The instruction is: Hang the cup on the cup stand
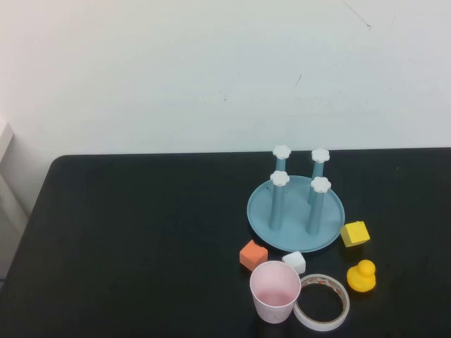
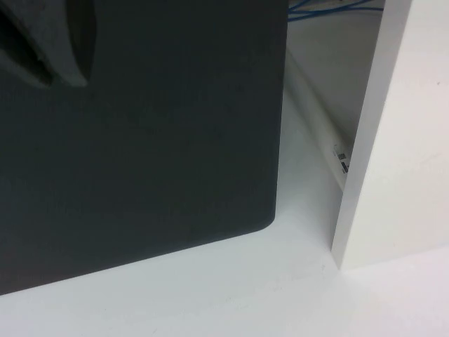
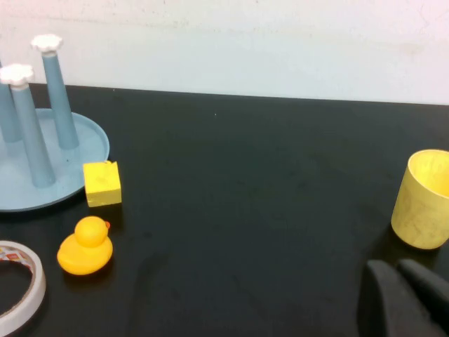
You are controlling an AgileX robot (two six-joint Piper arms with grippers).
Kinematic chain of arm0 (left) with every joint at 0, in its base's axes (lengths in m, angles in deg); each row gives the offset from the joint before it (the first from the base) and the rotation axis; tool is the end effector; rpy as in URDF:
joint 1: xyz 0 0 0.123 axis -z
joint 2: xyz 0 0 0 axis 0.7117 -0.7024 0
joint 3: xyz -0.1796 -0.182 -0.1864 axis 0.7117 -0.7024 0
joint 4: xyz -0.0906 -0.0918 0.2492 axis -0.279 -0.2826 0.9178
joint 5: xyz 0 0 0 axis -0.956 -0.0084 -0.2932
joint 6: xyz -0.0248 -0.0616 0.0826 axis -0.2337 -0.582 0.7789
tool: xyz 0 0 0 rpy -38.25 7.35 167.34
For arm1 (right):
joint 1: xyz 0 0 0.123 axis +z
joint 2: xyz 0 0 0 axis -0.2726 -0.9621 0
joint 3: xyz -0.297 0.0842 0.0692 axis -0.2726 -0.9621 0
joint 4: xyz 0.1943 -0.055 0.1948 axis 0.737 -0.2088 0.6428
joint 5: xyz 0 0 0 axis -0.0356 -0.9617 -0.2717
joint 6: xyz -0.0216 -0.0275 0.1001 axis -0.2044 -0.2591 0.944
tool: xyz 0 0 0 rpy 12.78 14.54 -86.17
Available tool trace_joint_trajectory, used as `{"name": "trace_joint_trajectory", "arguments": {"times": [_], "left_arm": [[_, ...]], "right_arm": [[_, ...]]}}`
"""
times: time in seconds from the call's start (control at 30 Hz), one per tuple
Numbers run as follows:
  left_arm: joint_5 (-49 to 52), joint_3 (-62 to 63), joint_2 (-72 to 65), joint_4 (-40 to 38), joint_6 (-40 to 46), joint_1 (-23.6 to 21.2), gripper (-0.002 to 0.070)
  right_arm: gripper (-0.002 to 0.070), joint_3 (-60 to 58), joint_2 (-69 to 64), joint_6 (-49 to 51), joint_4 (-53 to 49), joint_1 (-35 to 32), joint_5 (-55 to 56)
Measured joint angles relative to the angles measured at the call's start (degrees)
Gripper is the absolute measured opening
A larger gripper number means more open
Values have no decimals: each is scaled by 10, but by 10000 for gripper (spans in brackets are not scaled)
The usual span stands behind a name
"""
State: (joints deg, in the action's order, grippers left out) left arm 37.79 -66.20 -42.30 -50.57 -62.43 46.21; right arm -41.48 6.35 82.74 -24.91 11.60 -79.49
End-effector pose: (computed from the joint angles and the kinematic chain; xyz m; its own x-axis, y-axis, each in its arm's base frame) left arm 0.0656 -0.0027 0.1753 -0.2294 0.1535 -0.9611 0.0659 0.9877 0.1421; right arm 0.0647 -0.0073 0.1728 -0.2702 -0.0722 -0.9601 0.0730 0.9928 -0.0952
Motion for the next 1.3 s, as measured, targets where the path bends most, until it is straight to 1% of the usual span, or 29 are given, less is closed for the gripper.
{"name": "trace_joint_trajectory", "arguments": {"times": [0.47, 0.7, 0.93, 1.0, 1.03, 1.1, 1.17, 1.23, 1.3], "left_arm": [[0, 0, 0, 0, 0, 0, -1], [-1, 0, 0, 58, 0, 0, -1], [-2, 0, 0, 63, 0, 0, -1], [-8, 0, 0, 54, -11, 0, -1], [-13, 0, 0, 43, -19, 0, -1], [-32, -2, 0, -19, -50, 0, -1], [-58, -2, 0, -130, -105, 0, -1], [-87, -2, 0, -273, -173, 0, -1], [-107, -2, 0, -386, -208, 0, -1]], "right_arm": [[-1, 0, 0, 0, 0, 0, 0], [-1, 0, 0, 0, 0, 0, 0], [-1, 0, 0, 0, 0, 0, 0], [-1, 0, 0, 0, 0, 0, 0], [-1, 0, 0, 0, 0, 0, 0], [-1, 0, 0, 0, 0, 0, 0], [-1, 0, 0, 0, 0, 0, 0], [-1, 0, 0, 0, 0, 0, 0], [-1, 0, 0, 0, 0, 0, 0]]}}
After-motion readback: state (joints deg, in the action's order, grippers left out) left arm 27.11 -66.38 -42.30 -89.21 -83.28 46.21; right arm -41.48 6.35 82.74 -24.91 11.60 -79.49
